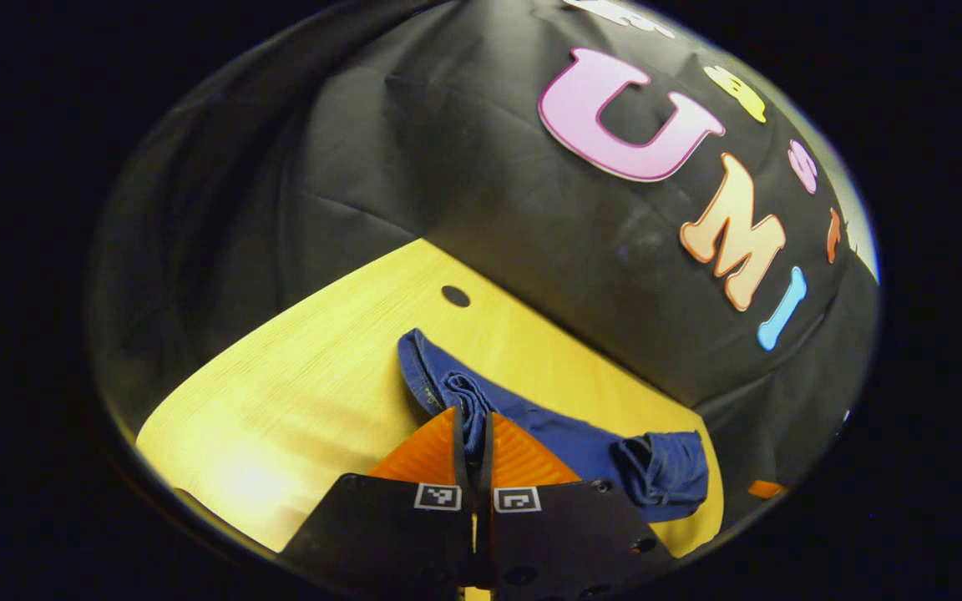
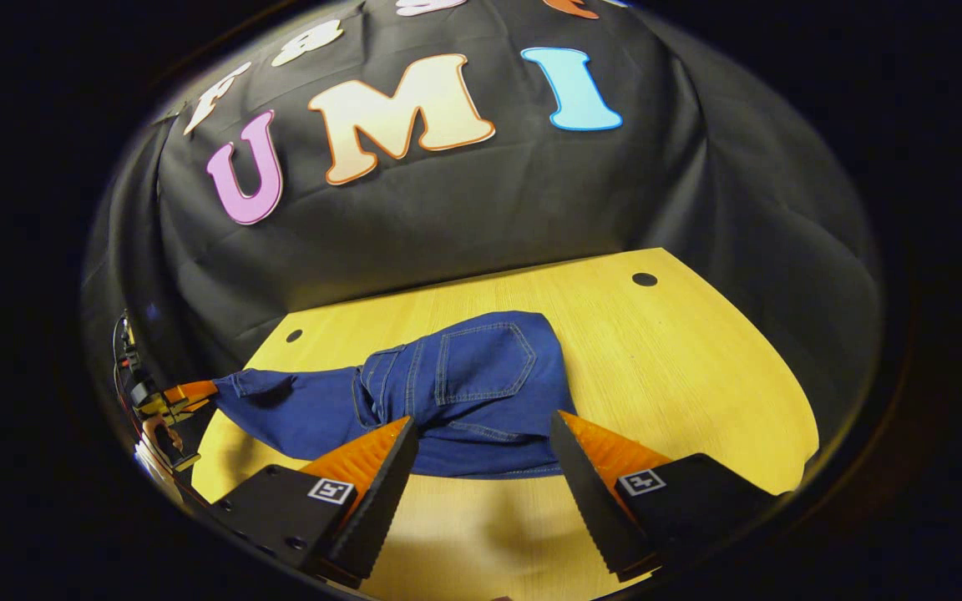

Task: Grasp the waist and the cuffs of the jeans and fold them to make the two legs overlap; first hold the waist and fold one-third of the jeans toward the cuffs, then hold the cuffs and fold the remaining one-third in the same direction to finish folding.

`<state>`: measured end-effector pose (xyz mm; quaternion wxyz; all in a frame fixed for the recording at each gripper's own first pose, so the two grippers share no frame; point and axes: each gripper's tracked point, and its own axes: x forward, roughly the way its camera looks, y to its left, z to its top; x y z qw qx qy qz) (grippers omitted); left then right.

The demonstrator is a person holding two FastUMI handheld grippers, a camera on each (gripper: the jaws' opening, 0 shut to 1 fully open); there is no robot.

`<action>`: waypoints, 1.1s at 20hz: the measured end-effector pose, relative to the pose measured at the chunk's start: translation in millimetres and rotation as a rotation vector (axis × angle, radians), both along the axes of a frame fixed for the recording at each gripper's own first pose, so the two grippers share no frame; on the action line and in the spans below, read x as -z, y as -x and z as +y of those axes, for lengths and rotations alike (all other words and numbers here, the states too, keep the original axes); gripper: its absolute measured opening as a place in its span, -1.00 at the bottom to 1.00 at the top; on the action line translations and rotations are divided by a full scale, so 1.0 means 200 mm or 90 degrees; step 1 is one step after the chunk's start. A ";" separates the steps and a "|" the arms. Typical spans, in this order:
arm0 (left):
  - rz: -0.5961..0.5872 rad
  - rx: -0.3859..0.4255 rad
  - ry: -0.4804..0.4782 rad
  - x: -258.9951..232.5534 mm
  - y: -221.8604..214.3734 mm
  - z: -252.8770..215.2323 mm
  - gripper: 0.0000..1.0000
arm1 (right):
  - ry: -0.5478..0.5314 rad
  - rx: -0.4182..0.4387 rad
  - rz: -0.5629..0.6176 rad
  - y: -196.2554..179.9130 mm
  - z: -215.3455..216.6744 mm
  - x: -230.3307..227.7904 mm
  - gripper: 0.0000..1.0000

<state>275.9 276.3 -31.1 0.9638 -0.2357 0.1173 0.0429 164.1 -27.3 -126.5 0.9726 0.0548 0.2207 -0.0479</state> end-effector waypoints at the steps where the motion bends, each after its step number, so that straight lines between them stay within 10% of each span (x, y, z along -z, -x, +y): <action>1: -0.006 0.006 -0.005 -0.05 -0.03 -0.07 -0.99 | -0.003 -0.004 0.000 -0.02 -0.04 -0.01 0.97; 15: -0.036 0.219 -0.078 -0.43 -0.60 -1.61 -1.00 | -0.059 -0.044 -0.014 -0.15 -0.63 -0.09 0.97; 22: -0.017 0.392 -0.195 -0.22 -0.50 -2.34 -1.00 | -0.063 -0.056 -0.010 -0.13 -0.73 -0.04 0.89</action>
